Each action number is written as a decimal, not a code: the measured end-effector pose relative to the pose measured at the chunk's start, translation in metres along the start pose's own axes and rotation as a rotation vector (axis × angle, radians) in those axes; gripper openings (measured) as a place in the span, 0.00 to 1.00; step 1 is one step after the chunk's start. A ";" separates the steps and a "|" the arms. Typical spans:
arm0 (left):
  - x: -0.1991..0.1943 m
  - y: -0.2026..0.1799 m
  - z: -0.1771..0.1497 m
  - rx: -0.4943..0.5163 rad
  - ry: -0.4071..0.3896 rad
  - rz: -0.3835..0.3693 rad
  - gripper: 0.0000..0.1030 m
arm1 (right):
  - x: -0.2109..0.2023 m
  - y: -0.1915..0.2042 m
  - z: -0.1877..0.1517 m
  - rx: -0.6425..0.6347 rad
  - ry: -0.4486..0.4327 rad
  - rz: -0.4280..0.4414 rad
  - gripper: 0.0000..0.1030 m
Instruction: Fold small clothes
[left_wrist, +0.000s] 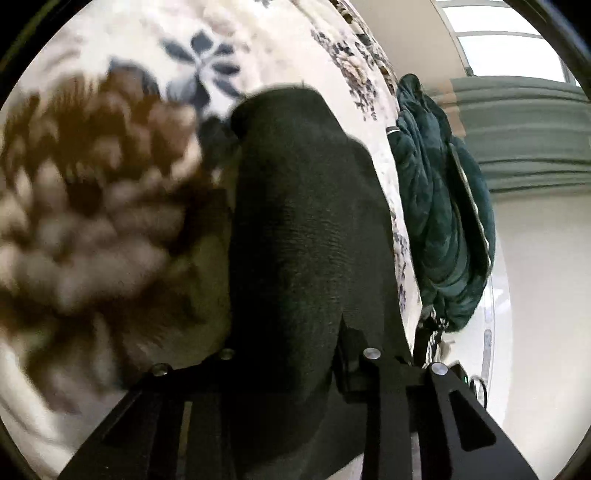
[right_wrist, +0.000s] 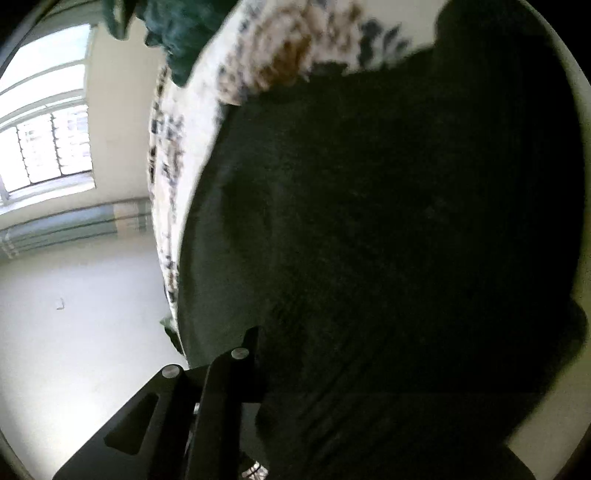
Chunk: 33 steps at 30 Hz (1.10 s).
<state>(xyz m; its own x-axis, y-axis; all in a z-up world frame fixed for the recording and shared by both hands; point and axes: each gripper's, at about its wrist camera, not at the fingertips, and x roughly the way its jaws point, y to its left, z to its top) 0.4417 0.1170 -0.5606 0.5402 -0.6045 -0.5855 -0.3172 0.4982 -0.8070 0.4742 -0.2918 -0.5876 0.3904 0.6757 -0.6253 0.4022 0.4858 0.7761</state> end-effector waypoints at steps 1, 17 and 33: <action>-0.004 0.002 0.006 0.003 0.012 -0.005 0.26 | -0.007 0.003 -0.014 0.008 -0.011 0.009 0.16; 0.021 -0.017 0.048 0.224 0.121 0.000 0.23 | 0.023 -0.033 -0.067 0.177 -0.034 0.096 0.27; -0.011 -0.125 0.148 0.420 0.111 -0.100 0.19 | 0.000 0.123 -0.045 -0.028 -0.154 0.135 0.16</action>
<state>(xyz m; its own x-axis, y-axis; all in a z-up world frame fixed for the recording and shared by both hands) 0.5910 0.1529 -0.4415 0.4575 -0.7144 -0.5294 0.0893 0.6293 -0.7720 0.4868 -0.2074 -0.4883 0.5622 0.6436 -0.5193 0.3155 0.4136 0.8541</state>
